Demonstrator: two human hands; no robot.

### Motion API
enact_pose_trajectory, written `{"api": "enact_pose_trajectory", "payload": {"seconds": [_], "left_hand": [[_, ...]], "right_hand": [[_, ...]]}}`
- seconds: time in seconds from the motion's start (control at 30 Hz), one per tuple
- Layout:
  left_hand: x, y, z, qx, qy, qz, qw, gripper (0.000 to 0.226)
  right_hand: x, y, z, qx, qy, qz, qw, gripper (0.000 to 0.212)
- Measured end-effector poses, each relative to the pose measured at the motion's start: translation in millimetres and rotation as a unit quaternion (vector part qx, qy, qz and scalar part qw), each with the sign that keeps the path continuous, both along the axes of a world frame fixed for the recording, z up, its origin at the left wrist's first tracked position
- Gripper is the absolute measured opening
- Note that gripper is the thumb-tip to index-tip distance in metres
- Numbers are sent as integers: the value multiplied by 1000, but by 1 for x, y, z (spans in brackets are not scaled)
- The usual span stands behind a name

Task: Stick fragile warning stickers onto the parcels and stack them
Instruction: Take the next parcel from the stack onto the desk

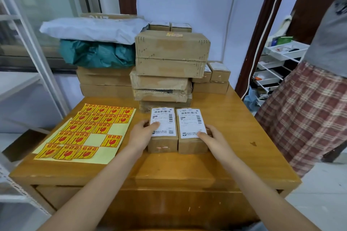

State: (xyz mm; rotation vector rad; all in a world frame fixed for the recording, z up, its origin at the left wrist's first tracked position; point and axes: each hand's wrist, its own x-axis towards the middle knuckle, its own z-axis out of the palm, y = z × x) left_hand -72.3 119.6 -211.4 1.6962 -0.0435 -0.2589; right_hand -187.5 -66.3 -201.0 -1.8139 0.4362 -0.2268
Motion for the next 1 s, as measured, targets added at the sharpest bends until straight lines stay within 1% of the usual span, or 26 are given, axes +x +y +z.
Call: {"api": "enact_pose_trajectory", "payload": {"seconds": [0.13,0.37,0.47,0.53,0.6,0.63,0.67,0.73,0.8,0.87,0.93,1.0], "left_hand": [[2,2,0,7,-4,-11,1000,31],[5,-1,0,25,-20,-14,999,31],[7,-4,2,26,-19,-16,999,34],[7,-2,3,12,-16,-22,1000,38],[6,1,3,7,-18,-30,999,44],[4,2,4,15,-28,-31,999,46],[2,5,5,29,-44,-29,998,46],[-2,13,7,68,-85,-16,994,45],[-4,24,8,112,-135,-1,985,44],[-5,38,9,158,-186,14,970,39],[-3,53,8,203,-225,22,953,32],[2,71,8,244,-253,24,936,27]], "right_hand": [[3,3,1,-9,-3,-8,1000,52],[9,2,3,-29,-1,-16,999,49],[12,2,5,-37,-2,-21,999,49],[11,2,6,-40,1,-12,999,49],[10,2,7,-45,-5,-10,999,45],[9,2,7,-68,-15,-17,997,40],[9,2,7,-115,-27,-29,993,37],[9,4,9,-229,-51,-60,970,37],[11,9,13,-304,-86,-79,945,38],[14,19,16,-326,-134,-74,933,29],[19,36,20,-330,-174,-44,927,19],[21,60,24,-331,-196,8,923,20]]}}
